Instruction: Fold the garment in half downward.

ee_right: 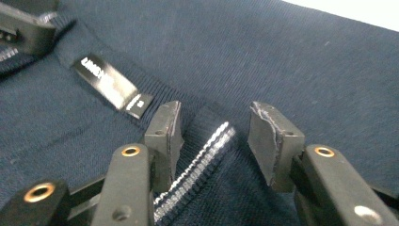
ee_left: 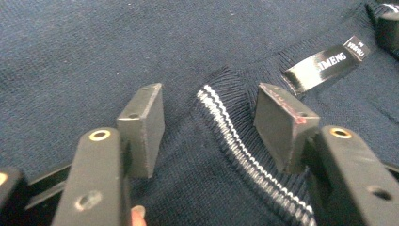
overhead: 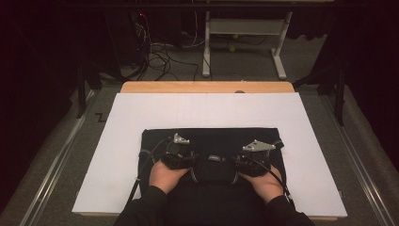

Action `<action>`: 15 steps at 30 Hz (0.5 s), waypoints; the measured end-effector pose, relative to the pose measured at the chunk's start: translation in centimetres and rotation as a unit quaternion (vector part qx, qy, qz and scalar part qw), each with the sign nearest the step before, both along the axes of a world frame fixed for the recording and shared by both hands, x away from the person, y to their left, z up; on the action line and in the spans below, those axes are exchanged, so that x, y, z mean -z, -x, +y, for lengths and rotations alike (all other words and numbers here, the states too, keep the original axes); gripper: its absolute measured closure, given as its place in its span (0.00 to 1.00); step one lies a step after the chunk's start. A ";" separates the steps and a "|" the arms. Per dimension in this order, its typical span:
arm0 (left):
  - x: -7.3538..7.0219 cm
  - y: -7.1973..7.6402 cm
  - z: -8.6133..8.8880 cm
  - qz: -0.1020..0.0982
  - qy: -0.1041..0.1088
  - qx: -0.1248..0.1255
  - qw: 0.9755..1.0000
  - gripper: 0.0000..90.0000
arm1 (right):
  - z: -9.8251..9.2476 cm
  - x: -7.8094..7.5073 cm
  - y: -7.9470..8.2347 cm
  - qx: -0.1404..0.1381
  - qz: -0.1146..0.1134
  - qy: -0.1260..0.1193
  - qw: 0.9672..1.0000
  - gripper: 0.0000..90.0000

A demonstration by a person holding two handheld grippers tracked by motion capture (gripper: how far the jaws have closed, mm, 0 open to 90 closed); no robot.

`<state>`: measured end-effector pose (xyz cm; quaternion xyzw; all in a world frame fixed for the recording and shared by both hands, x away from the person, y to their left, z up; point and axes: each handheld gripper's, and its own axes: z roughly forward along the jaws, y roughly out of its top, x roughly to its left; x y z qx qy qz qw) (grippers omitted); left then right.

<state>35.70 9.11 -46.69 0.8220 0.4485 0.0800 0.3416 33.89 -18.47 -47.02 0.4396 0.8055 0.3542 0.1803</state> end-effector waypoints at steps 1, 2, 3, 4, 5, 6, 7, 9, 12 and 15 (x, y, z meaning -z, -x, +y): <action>0.0 0.1 -0.2 -0.004 -0.004 0.001 1.000 0.45 | 0.0 0.0 0.0 0.000 0.000 0.000 1.000 0.62; 0.1 0.2 -0.3 -0.006 -0.006 0.005 1.000 0.48 | 0.0 0.1 0.0 0.000 -0.003 0.000 1.000 0.62; 0.1 0.3 -0.4 -0.008 -0.009 0.008 1.000 0.51 | 0.1 0.1 0.0 -0.001 -0.002 -0.001 1.000 0.64; 0.1 0.3 -0.5 -0.010 -0.010 0.009 1.000 0.55 | 0.0 0.1 0.0 -0.006 0.001 -0.003 1.000 0.68; 0.1 0.4 -0.5 -0.010 -0.010 0.010 1.000 0.55 | 0.0 0.1 0.0 -0.006 0.001 -0.003 1.000 0.68; 0.1 0.4 -0.5 -0.010 -0.008 0.011 1.000 0.58 | 0.0 0.0 0.0 -0.007 0.001 -0.004 1.000 0.70; 0.1 0.4 -0.4 -0.012 -0.006 0.010 1.000 0.62 | 0.1 0.0 0.1 -0.009 0.001 -0.004 1.000 0.74; 0.2 0.5 -0.4 -0.013 -0.003 0.010 1.000 0.67 | 0.1 0.0 0.2 -0.014 -0.004 -0.004 1.000 0.80; 0.1 0.7 -0.5 -0.014 -0.005 0.015 1.000 0.74 | 0.1 0.0 0.3 -0.015 -0.005 -0.007 1.000 0.82; 0.0 0.8 -0.3 -0.019 -0.004 0.014 1.000 0.78 | 0.0 0.0 0.4 -0.014 -0.011 -0.005 1.000 0.84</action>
